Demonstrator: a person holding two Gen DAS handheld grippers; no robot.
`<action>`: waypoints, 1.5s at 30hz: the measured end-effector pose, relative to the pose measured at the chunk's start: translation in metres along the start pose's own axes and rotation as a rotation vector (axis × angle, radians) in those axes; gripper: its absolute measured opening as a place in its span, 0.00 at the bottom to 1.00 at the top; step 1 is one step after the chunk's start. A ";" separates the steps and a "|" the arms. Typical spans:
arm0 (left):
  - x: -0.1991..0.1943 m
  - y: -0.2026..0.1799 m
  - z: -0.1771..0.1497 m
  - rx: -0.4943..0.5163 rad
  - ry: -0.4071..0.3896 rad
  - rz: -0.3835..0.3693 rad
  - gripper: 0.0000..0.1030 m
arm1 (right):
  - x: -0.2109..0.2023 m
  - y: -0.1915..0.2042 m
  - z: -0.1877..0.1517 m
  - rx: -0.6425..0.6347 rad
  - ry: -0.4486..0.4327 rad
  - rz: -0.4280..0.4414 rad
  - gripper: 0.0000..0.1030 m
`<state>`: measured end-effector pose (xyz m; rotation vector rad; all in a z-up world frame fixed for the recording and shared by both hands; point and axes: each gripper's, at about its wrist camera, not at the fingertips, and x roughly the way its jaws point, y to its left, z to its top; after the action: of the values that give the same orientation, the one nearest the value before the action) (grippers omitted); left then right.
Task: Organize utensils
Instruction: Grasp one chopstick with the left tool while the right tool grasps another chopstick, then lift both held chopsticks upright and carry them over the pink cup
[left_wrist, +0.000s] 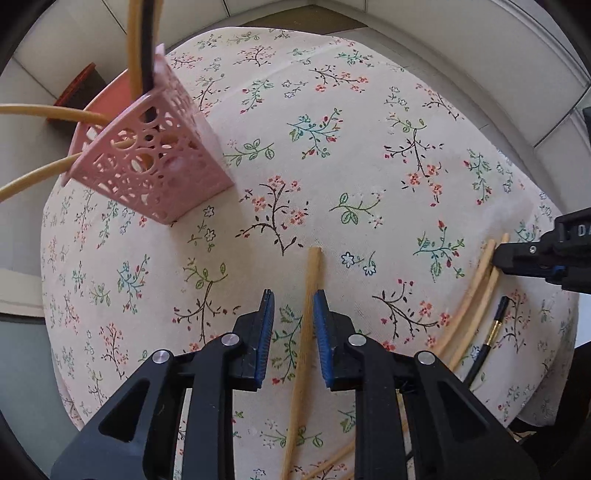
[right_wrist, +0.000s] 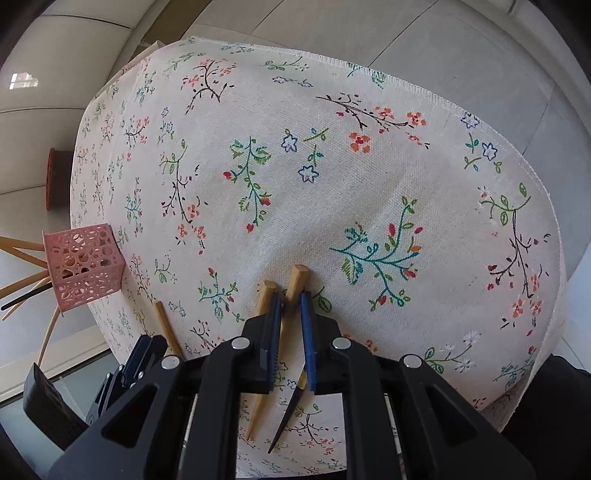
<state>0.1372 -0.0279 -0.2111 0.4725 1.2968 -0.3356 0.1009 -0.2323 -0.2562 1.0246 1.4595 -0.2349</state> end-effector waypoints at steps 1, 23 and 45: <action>0.004 -0.003 0.002 0.006 0.008 0.011 0.22 | 0.001 0.000 0.001 0.001 0.007 0.006 0.13; 0.005 0.001 -0.010 0.022 -0.041 -0.028 0.16 | -0.001 0.019 -0.007 -0.047 -0.098 -0.086 0.19; -0.008 0.019 -0.016 -0.034 -0.070 -0.118 0.06 | -0.020 0.018 -0.008 -0.058 -0.169 -0.039 0.08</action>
<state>0.1310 -0.0036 -0.2040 0.3536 1.2624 -0.4246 0.1047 -0.2250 -0.2297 0.9082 1.3265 -0.2977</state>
